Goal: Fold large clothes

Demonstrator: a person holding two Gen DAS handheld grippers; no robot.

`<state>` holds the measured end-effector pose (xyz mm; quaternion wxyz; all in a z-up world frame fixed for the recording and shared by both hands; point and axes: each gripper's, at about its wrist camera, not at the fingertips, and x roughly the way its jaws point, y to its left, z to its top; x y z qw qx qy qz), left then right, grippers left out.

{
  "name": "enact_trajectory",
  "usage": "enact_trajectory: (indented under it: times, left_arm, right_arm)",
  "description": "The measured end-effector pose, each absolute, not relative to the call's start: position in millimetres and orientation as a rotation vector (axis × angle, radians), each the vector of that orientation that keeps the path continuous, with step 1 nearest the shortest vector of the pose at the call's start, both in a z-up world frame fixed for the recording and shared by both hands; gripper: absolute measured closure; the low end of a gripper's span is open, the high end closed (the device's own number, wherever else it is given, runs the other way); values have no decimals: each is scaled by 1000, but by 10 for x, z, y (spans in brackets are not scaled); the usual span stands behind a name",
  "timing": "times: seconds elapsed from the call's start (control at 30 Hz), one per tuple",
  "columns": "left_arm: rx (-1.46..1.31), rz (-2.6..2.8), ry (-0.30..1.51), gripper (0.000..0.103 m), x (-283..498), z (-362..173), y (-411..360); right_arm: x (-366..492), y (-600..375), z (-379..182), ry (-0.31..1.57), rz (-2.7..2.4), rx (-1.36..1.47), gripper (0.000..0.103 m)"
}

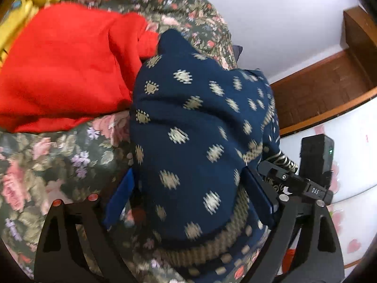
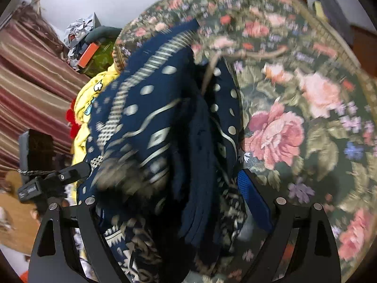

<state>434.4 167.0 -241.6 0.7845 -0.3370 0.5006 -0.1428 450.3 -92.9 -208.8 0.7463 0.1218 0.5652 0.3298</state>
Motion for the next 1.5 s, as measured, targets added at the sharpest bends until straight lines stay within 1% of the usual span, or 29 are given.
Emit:
enact_trajectory:
  times: [0.07,0.2,0.27,0.33,0.37,0.4,0.47,0.53,0.57,0.63,0.77,0.9,1.07,1.27,1.5]
  left_arm:
    - [-758,-327,1092,10,4429,-2492,1668]
    - [-848,-363,1114,9,4576,-2642,1683]
    - [-877,-373,1111,10,4602,-2671,1673]
    - [-865,-368,1098,13,4600,-2642,1657]
    - [-853,-362,1097,17,4593,-2627,1649]
    - [-838,-357,1093,19,4577,-2594,1633]
    - [-808,-344,1083,27,4512,-2495,1603]
    - [-771,-332,1073,33,4469,-2363,1569]
    - [-754,-330,1065,35,4435,-2302,1557]
    - [-703,-325,1030,37,4349,-2097,1531]
    - [-633,-312,943,37,4152,-1629,1613]
    - [-603,-306,858,37,4004,-1197,1892]
    - [-587,-282,787,37,4001,-801,2277]
    - [-564,-227,769,37,3993,-695,2755]
    - [-590,-156,820,37,4397,-1019,3184]
  right_arm:
    - [4555,-924,-2148,1246,741,293,14]
    - [4600,-855,-2175,1228,785,291,9]
    - [4616,-812,-2168,1226,789,280,9]
    - [4612,-774,-2144,1221,789,272,13]
    - [4607,-770,-2133,1217,795,273,17]
    - [4587,-755,-2116,1207,810,270,26]
    - [4579,-715,-2082,1196,811,262,36]
    - [4531,-694,-2016,1174,814,250,53]
    - [4543,-676,-1993,1171,816,249,56]
    - [4512,-638,-1889,1174,824,262,64]
    - [4487,-578,-1685,1147,841,259,66]
    - [4436,-356,-1267,1052,870,216,66]
    - [4455,-11,-887,950,911,186,66]
    - [4595,403,-835,924,943,203,66]
    - [4884,912,-1125,982,930,234,66]
